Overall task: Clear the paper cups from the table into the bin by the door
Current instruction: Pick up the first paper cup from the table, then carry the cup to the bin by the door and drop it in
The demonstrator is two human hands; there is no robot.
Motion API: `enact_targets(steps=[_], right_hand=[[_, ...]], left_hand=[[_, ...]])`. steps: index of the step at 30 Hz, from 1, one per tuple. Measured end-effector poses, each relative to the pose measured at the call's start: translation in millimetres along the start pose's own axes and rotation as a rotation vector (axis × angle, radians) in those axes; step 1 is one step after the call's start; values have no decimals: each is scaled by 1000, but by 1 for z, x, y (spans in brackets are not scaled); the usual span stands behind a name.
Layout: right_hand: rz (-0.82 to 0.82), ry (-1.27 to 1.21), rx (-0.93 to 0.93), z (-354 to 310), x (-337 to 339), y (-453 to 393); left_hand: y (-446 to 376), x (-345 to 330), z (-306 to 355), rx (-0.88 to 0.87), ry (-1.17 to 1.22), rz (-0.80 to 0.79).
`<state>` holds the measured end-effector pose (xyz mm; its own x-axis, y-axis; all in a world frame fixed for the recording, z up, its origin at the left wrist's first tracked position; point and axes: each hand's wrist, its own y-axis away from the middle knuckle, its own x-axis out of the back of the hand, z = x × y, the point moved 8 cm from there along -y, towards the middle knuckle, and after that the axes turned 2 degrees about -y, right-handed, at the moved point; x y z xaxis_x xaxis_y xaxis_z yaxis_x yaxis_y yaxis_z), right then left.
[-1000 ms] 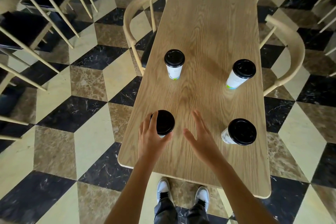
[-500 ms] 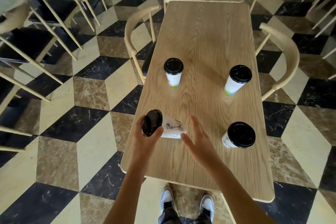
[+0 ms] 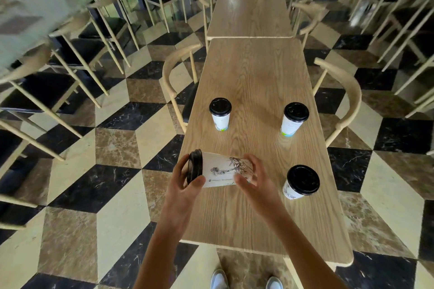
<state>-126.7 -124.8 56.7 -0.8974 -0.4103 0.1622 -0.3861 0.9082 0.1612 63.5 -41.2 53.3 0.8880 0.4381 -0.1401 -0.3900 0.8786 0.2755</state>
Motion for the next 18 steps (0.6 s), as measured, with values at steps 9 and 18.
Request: enact_targets(steps=[9, 18], right_hand=[[183, -48, 18, -16, 26, 38], [488, 0, 74, -27, 122, 118]], left_hand=[[11, -27, 22, -68, -81, -174], [43, -138, 38, -149, -102, -444]])
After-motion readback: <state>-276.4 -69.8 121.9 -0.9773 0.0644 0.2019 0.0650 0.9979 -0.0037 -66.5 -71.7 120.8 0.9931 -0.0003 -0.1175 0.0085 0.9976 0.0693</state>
